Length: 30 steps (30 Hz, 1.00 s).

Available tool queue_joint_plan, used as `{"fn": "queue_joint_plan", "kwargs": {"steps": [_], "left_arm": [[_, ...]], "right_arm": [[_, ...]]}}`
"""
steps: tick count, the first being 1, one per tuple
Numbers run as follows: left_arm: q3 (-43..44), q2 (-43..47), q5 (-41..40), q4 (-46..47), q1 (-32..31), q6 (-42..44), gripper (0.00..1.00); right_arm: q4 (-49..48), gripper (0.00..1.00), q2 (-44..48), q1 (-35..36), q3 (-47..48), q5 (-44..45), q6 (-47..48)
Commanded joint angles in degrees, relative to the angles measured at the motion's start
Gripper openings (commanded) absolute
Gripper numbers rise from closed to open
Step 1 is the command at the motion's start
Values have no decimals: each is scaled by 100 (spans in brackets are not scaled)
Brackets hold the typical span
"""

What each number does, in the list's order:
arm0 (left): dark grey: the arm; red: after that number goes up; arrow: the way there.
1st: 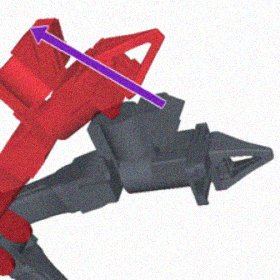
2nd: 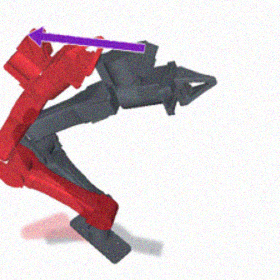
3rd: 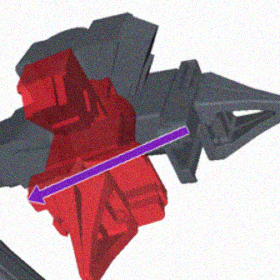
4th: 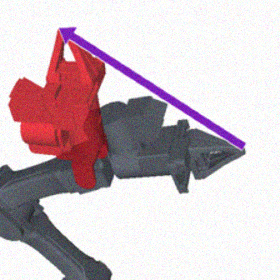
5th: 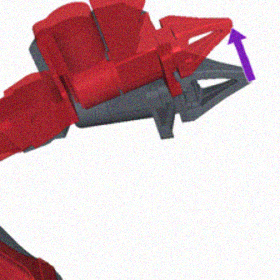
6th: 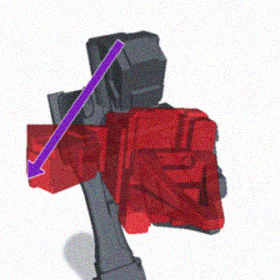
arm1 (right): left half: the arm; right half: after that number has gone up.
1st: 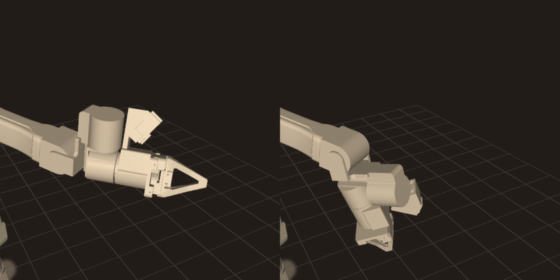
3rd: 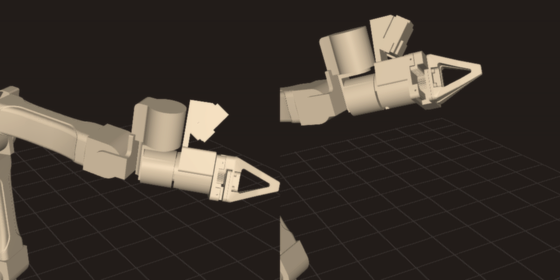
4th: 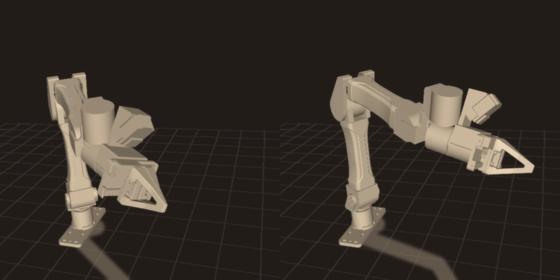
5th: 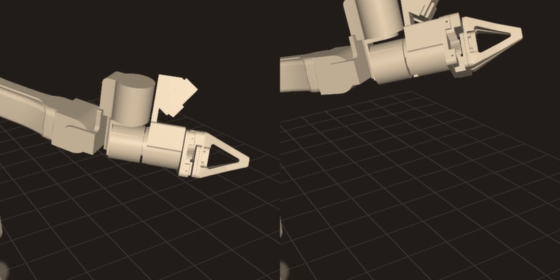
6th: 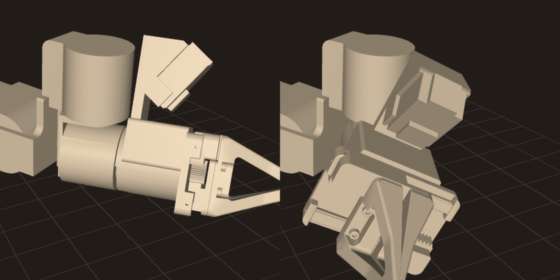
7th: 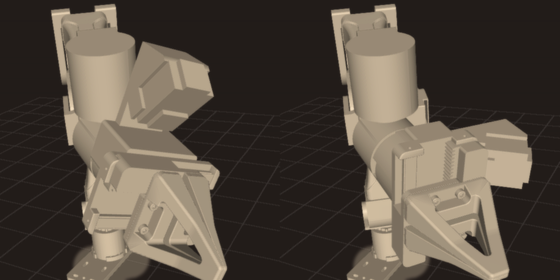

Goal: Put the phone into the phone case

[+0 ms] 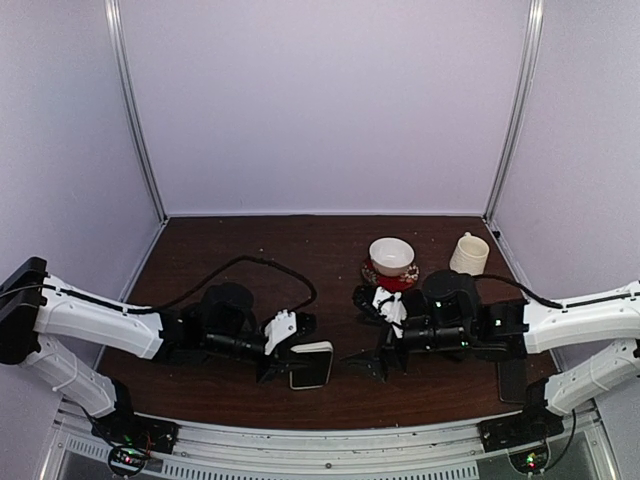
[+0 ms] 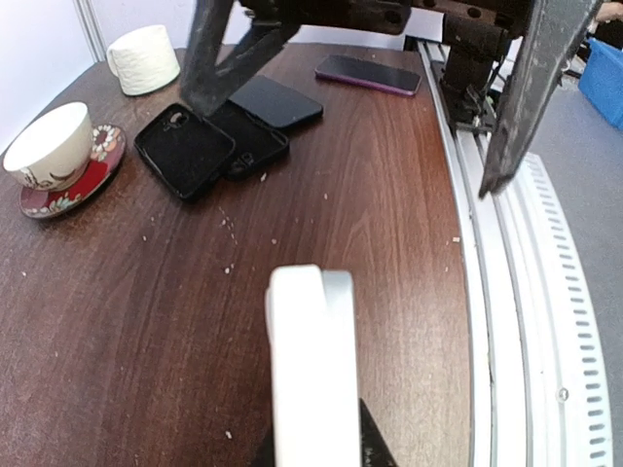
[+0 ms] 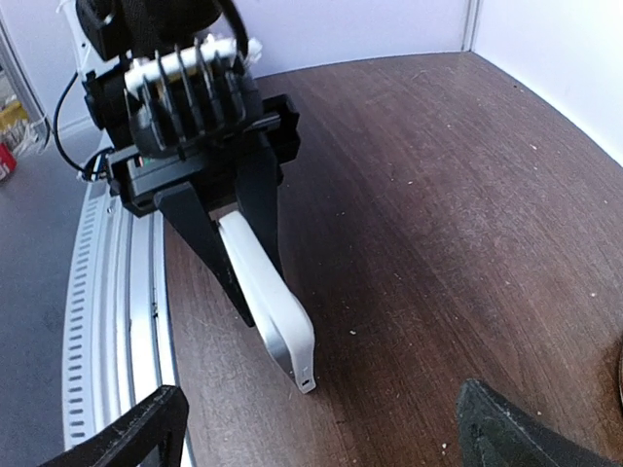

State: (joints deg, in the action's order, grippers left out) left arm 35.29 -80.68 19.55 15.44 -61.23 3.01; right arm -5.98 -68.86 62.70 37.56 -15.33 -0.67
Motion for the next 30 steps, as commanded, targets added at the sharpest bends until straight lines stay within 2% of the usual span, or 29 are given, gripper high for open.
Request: {"fn": "queue_joint_plan", "kwargs": {"steps": [1, 5, 8, 13, 18, 23, 25, 28, 30], "left_arm": [[-98, 20, -6, 468, -2, 225, 0], [-125, 14, 70, 460, 2, 270, 0], [-157, 25, 118, 451, -7, 311, 0], [-155, -26, 167, 462, 0, 349, 0], [-187, 28, 145, 457, -1, 332, 0], [-153, 34, 141, 382, 0, 316, 0], [-133, 121, 19, 263, -2, 274, 17], [-290, 353, -222, 298, 5, 269, 41], [-441, 530, -342, 386, -1, 287, 46]], "right_arm": [[-519, 98, -670, 15, 330, -459, 955], [-756, 92, -1046, 6, 466, -836, 1325], [-695, 83, -1143, 6, 499, -918, 1401], [-926, 57, -1320, 7, 511, -911, 1372], [-1270, 36, -1474, 7, 491, -986, 1354], [-993, 14, -1567, -1, 612, -1087, 1461], [-824, 9, -1567, -7, 655, -1074, 1492], [-891, 7, -1466, -20, 507, -986, 1487], [-876, 7, -1387, -29, 432, -964, 1461]]}}
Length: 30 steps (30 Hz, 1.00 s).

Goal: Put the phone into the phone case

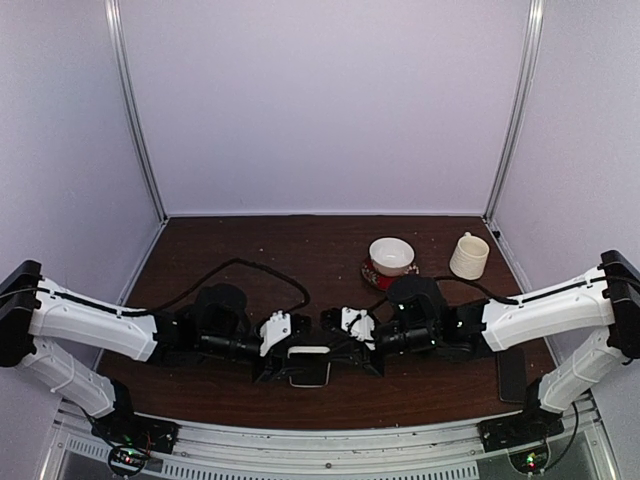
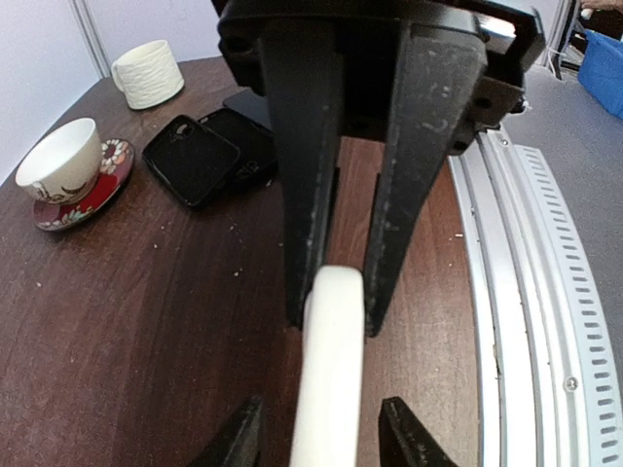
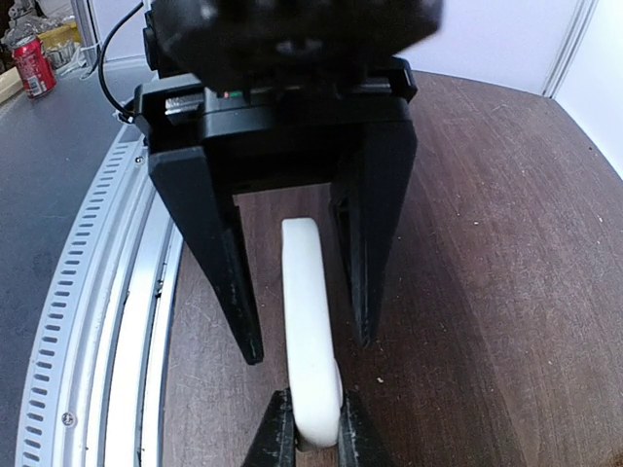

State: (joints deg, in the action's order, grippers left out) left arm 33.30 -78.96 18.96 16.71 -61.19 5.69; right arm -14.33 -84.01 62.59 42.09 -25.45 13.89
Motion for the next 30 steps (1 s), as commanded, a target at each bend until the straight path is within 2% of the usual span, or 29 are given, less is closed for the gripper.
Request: {"fn": "queue_joint_plan", "kwargs": {"steps": [1, 4, 10, 13, 15, 19, 21, 26, 30], "left_arm": [[-312, 431, -321, 278, -1, 28, 46], [-429, 621, -373, 246, 7, 33, 39], [-395, 709, -126, 256, 8, 34, 3], [-323, 641, -28, 190, 6, 38, 0], [-294, 620, -76, 175, 10, -1, 0], [-281, 638, -141, 271, 2, -101, 0], [-237, 657, -31, 274, 9, -156, 0], [-149, 767, 223, 280, 3, -313, 0], [-123, 936, 253, 290, 8, -407, 0]], "right_arm": [[-4, 7, 162, -18, -39, 72, -6], [125, 7, 285, -19, -66, 114, 14], [337, 7, 444, -27, -78, 74, 95], [366, 9, 447, -27, -54, 62, 59], [365, 19, 430, -26, -43, 99, -81], [-77, 55, 376, -27, -377, 197, -554], [-599, 62, 280, -23, -681, 281, -787], [-1313, 60, -70, 61, -797, 296, -1021], [-2070, 34, -250, 75, -966, 199, -1240]]}}
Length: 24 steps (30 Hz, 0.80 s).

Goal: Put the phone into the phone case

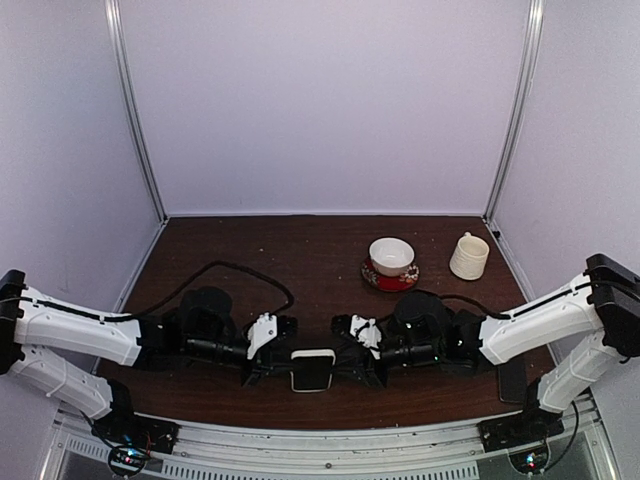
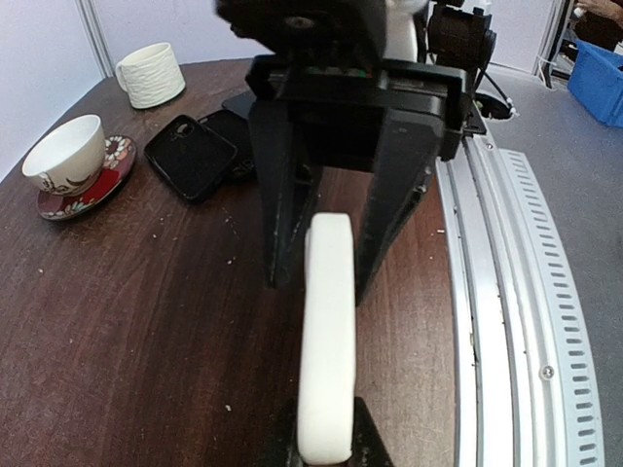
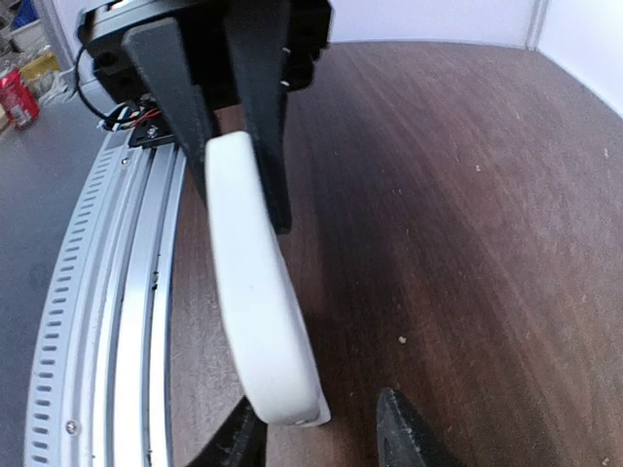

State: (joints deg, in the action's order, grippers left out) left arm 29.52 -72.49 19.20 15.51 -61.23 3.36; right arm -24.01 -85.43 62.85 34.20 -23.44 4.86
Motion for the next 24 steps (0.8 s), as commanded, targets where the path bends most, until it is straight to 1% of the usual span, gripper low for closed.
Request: {"fn": "queue_joint_plan", "kwargs": {"steps": [1, 4, 8, 9, 10, 12, 14, 15, 16, 17, 18, 19, 20, 21, 22, 23, 24], "left_arm": [[250, 324, 256, 428, 7, -177, 0], [161, 370, 302, 642, 12, -281, 0], [152, 353, 439, 822, 10, -401, 0], [177, 350, 485, 808, 13, -479, 0], [197, 347, 535, 797, 8, -504, 0], [203, 367, 563, 794, 9, -538, 0], [188, 442, 506, 796, 11, -574, 0], [191, 506, 442, 781, 12, -604, 0], [236, 583, 277, 695, 11, -650, 0], [357, 667, -62, 482, 12, -745, 0], [539, 737, -543, 140, 10, -879, 13], [801, 786, -1117, -322, 14, -1008, 34], [1087, 785, -1659, -809, 9, -1117, 49], [1394, 758, -2312, -1368, 19, -1215, 60], [1735, 697, -2806, -2063, 43, -1311, 63], [2034, 637, -3253, -2649, 72, -1445, 63], [2289, 602, -3693, -3126, 121, -1649, 65]], "right_arm": [[-1346, 31, -126, 44, -274, 25, -401], [-1721, 31, -223, 52, -377, 74, -486], [-1474, 33, -342, 83, -143, -77, -486], [-1501, 33, -332, 80, -132, -100, -486], [-1534, 31, -309, 86, -146, -120, -486], [-1517, 20, -173, 90, -151, -219, -486], [-1262, 10, -14, 87, -80, -390, -459], [-1023, 2, 68, 81, 12, -460, -449], [-662, 0, 156, 82, 140, -416, -454], [-107, 0, 232, 79, 304, -335, -471], [340, 0, 319, 71, 454, -207, -484], [685, 0, 404, 65, 587, -59, -583], [892, 0, 495, 45, 675, 30, -762], [1014, 0, 586, 16, 722, 111, -931], [1139, 0, 649, -15, 774, 231, -1160], [1371, 0, 673, -51, 881, 394, -1388], [1715, 0, 649, -72, 1059, 533, -1609]]}}
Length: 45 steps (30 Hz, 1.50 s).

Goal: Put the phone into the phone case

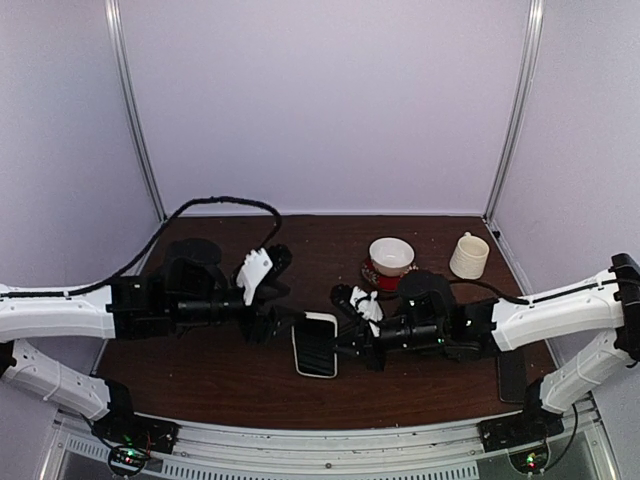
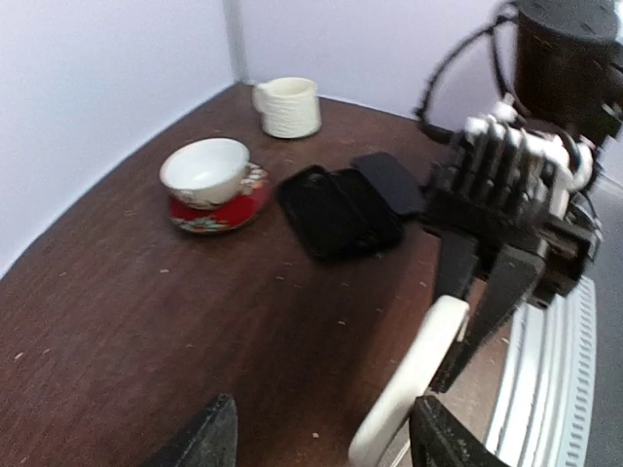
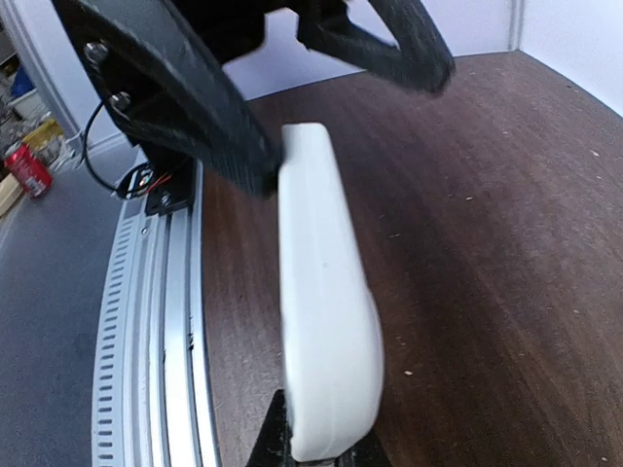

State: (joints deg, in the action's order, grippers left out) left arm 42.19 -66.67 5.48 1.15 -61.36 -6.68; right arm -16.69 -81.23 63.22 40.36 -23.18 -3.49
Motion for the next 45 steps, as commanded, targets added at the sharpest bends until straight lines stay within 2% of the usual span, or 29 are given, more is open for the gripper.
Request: {"fn": "queue_joint_plan", "kwargs": {"steps": [1, 2, 6, 10, 13, 20, 25, 28, 29, 34, 38, 45], "left_arm": [[1188, 52, -2582, -2004, 238, -969, 70], [1217, 104, -2612, -2216, 371, -1168, 74], [1041, 321, -2224, -2424, 874, -1784, 75], [984, 332, -2159, -2738, 963, -1925, 81], [976, 330, -2147, -2922, 974, -1899, 84], [854, 531, -2173, -2932, 1003, -1839, 85], [805, 584, -2145, -2946, 1038, -1709, 87], [633, 481, -2040, -2892, 1055, -1759, 87], [550, 409, -1989, -2857, 1056, -1814, 86], [208, -268, -1717, -2764, 1065, -1969, 82], [236, -982, -1398, -2767, 1061, -1914, 75], [438, -1584, -1056, -2775, 1056, -1629, 74]], "right_arm": [[1292, 0, 155, -116, 636, 649, -986], [1562, 0, 42, -117, 824, 743, -1228], [2278, 0, -430, -126, 1545, 809, -2087], [3054, 0, -981, -143, 2585, 1016, -2583], [3646, 0, -1456, -188, 3236, 731, -2916], [3198, 0, -2523, -376, 3859, -352, -3800], [3105, 0, -3140, -603, 4265, -530, -3917], [3366, 0, -3443, -788, 4327, -439, -3743], [3466, 1, -3549, -846, 4363, -437, -3674], [4029, 23, -3972, -1041, 4637, -166, -3228], [4414, 30, -4164, -1061, 4901, 59, -2976], [4801, 42, -3863, -889, 4793, 615, -3063]]}}
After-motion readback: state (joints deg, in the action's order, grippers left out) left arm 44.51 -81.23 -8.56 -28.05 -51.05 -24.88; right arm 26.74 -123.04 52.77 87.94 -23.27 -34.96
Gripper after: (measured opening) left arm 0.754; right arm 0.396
